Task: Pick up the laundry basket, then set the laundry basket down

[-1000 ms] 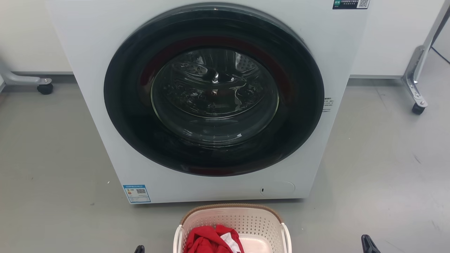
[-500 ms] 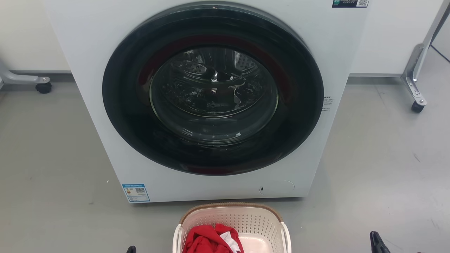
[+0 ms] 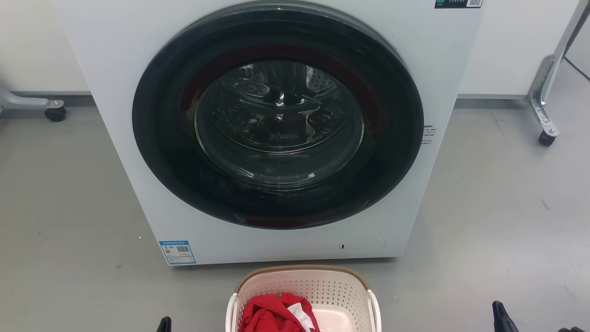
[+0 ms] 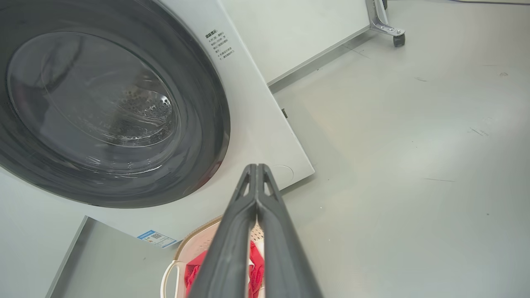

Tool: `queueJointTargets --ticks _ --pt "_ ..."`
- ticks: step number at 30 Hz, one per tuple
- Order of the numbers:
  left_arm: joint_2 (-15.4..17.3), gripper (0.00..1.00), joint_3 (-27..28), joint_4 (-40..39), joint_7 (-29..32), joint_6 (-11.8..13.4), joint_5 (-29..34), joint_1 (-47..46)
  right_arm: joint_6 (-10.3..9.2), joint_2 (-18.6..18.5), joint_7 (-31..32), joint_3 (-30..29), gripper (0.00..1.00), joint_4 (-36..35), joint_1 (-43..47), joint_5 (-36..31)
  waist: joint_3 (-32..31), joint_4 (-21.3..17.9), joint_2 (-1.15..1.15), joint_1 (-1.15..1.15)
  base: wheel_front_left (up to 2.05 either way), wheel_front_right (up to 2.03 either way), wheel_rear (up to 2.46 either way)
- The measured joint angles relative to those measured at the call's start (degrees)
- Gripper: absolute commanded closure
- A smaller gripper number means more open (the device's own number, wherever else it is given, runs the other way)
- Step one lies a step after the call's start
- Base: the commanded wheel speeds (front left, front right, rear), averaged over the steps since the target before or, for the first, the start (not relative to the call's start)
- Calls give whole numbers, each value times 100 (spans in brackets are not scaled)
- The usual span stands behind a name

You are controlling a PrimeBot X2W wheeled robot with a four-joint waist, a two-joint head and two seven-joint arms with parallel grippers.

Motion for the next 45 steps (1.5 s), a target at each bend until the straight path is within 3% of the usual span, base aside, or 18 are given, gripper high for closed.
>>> queueJointTargets --ticks 45 --pt "-345 100 1003 283 720 -651 -3279 -485 656 564 948 -1133 100 286 -487 3238 82 -48 0 0 0 0 0"
